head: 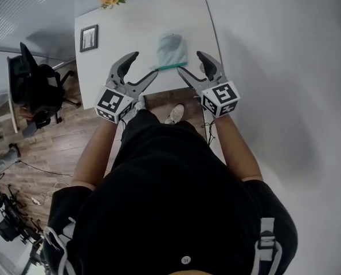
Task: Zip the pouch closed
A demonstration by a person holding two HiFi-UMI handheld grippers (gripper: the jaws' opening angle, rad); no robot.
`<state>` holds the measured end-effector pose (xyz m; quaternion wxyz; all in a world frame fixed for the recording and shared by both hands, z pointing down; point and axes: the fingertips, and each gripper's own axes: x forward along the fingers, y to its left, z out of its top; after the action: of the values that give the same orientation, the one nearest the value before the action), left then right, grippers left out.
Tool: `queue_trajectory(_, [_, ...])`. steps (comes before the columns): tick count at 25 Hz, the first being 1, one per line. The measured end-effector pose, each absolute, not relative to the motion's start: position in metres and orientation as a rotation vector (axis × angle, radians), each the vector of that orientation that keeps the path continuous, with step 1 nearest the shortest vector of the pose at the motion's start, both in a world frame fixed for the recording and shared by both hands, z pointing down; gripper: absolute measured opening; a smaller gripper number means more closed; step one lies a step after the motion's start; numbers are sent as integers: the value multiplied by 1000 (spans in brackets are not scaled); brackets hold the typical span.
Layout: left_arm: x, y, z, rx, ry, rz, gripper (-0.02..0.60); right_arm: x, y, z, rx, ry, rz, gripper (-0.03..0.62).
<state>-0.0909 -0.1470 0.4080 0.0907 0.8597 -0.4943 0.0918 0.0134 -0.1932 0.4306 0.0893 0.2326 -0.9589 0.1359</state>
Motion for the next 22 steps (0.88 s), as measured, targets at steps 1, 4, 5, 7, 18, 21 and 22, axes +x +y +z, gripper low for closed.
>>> queue_trajectory(1, [-95, -154, 413, 2557, -1446, 281, 325, 10, -197, 435, 703, -2839, 411, 348])
queue_trajectory(4, [-104, -168, 431, 2580, -1358, 323, 325, 1, -205, 450, 755, -2792, 423, 348])
queue_trajectory(5, [-107, -172, 437, 2591, -1325, 341, 325, -2, -208, 455, 777, -2774, 431, 348])
queue_trajectory(7, [-115, -182, 450, 2604, -1262, 377, 325, -8, -214, 468, 822, -2733, 463, 348])
queue_trajectory(18, [-130, -201, 558, 2596, -925, 703, 324, -31, -224, 548, 947, -2542, 603, 342])
queue_trajectory(21, [-129, -197, 594, 2597, -828, 846, 324, -35, -220, 569, 953, -2505, 637, 342])
queue_trajectory(22, [-129, -195, 606, 2597, -797, 890, 324, -36, -219, 577, 953, -2494, 647, 342])
